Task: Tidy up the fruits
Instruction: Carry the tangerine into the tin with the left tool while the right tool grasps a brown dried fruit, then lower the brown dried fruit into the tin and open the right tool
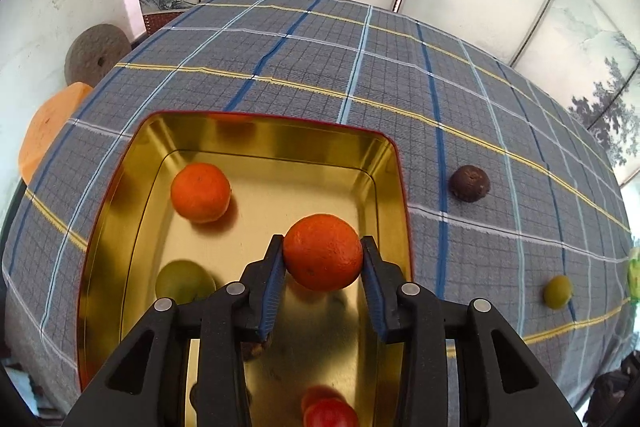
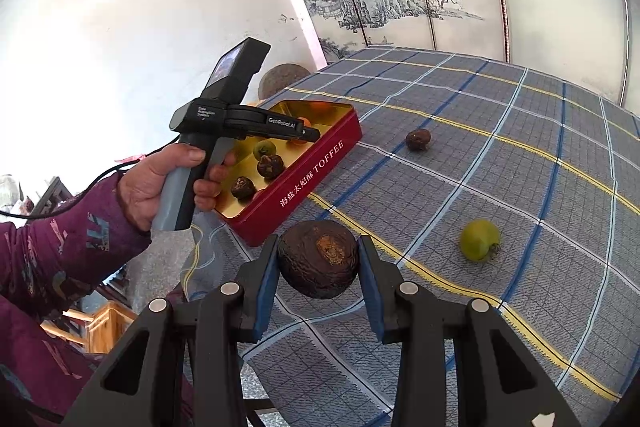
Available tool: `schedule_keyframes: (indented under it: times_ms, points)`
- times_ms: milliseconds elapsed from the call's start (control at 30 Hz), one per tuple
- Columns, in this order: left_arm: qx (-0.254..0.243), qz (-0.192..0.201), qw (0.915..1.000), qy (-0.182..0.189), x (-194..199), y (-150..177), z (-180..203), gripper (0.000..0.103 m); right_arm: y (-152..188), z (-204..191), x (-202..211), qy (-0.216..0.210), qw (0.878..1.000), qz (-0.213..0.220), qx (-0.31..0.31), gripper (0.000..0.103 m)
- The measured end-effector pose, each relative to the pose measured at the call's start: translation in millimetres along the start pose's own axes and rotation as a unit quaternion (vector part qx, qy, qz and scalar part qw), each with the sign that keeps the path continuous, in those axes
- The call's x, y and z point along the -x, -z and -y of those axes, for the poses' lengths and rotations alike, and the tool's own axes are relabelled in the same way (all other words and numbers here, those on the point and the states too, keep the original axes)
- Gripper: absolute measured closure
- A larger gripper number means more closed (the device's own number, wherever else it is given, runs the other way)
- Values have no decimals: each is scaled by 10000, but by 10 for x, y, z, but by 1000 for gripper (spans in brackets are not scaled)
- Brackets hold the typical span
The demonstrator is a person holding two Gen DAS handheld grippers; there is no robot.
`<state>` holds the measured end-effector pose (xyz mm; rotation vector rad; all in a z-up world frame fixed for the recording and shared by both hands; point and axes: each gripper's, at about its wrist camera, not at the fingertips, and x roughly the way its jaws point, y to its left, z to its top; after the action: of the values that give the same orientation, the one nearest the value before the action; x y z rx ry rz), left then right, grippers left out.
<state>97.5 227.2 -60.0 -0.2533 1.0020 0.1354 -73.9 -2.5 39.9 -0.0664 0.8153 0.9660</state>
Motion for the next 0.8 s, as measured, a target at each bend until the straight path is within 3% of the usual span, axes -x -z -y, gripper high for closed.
schedule_keyframes:
  times_ms: [67, 133, 567, 800]
  points:
    - [-51, 128, 9999, -47, 83, 30, 17, 47, -1, -9, -3, 3, 10000, -1, 1, 68]
    - [-161, 283, 9994, -137, 175, 61, 55, 43, -3, -18, -3, 11, 10000, 0, 8, 68]
    - [-728, 1219, 9874, -703, 792, 316, 263, 34, -60, -190, 15, 47, 9999, 16, 140, 68]
    - [-924, 1471, 9800, -973, 967, 510, 270, 29, -121, -265, -65, -43, 9999, -50, 158, 68]
